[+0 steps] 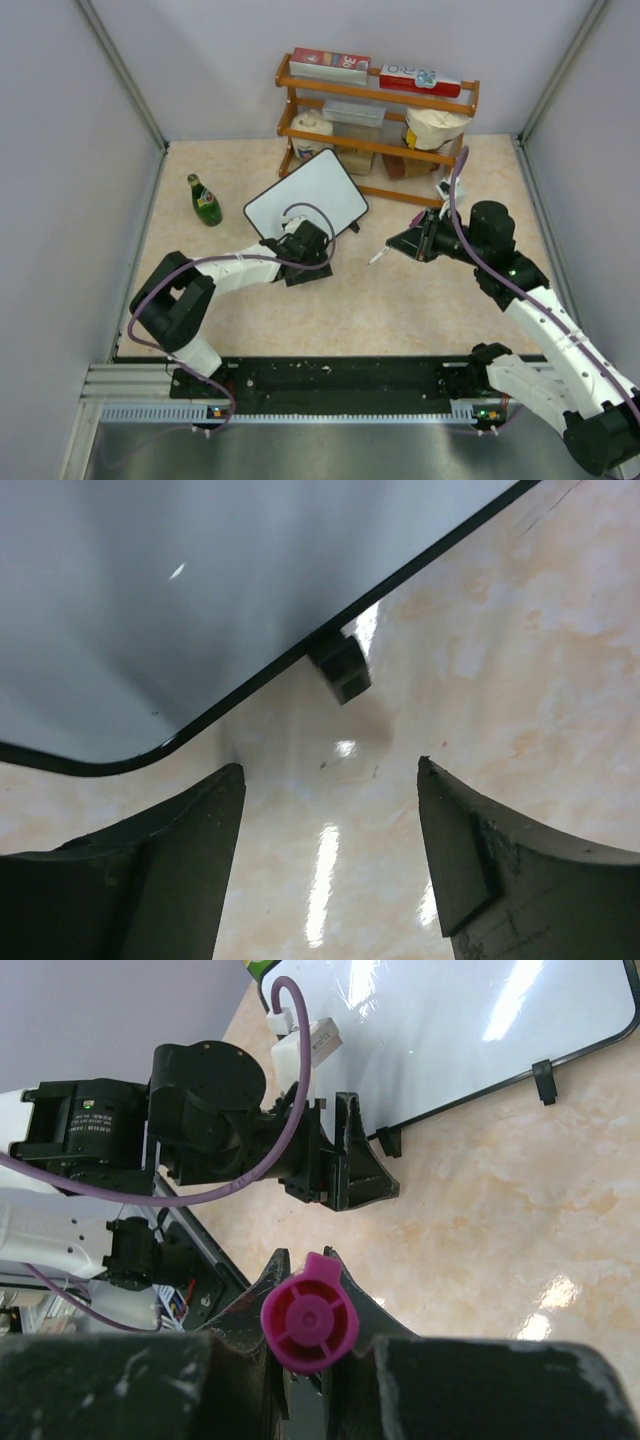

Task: Write a sentence on the whiteboard
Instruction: Pick up the whiteboard stand from the center of the board.

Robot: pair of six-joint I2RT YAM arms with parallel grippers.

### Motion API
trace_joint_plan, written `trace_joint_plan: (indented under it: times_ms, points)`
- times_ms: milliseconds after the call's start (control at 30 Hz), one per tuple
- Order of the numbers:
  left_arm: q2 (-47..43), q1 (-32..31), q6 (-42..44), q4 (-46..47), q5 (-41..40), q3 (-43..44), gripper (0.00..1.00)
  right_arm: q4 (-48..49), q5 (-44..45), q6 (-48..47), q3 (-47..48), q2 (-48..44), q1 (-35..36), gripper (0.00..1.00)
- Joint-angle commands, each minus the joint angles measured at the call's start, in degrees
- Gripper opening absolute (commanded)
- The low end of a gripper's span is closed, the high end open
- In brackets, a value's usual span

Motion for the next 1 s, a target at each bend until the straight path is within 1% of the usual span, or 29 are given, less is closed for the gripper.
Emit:
trace_joint_plan:
  times_ms: [0,167,333,500,533,600,700,800,867,967]
  points:
    - [3.83,-0.12,-2.35,3.2,-2.02,2.13,0.72,0.53,0.78,-1.74,0.23,-1.2,-0.9,0.0]
    - [6.38,-0.12,-3.75,1.19,-5.79,3.18,0.65,0.61,0.6,-2.0,0.41,-0.58,-1.08,0.0]
    - [8.23,-0.12,-3.23,-1.19,-10.63,4.94,0.61,0.53,0.69,-2.35,0.32,-0.41,-1.25,0.0]
    - [9.73,-0.03,-2.18,-3.3,-13.18,6.87,0.47,0.35,0.78,-2.71,0.23,-0.32,-1.34,0.0]
    - [10.08,-0.03,-1.82,-3.56,-13.44,7.14,0.46,0.35,0.78,-2.71,0.23,-0.23,-1.43,0.0]
    - [10.34,0.05,-1.47,-4.18,-13.88,7.4,0.4,0.35,0.78,-2.88,0.14,-0.15,-1.43,0.0]
    - [10.43,0.32,-1.21,-4.71,-14.85,7.23,0.38,0.35,0.69,-2.79,0.06,-0.14,-1.34,0.0]
    - [9.99,0.84,-0.77,-5.23,-15.73,6.79,0.29,0.44,0.51,-2.79,-0.03,-0.06,-1.34,0.0]
    - [9.29,1.02,0.02,-4.88,-16.26,6.17,0.2,0.44,0.6,-2.79,-0.03,0.03,-1.34,0.0]
    - [7.97,1.11,0.99,-4.1,-16.44,5.21,0.13,0.44,0.51,-2.88,-0.12,0.12,-1.43,0.0]
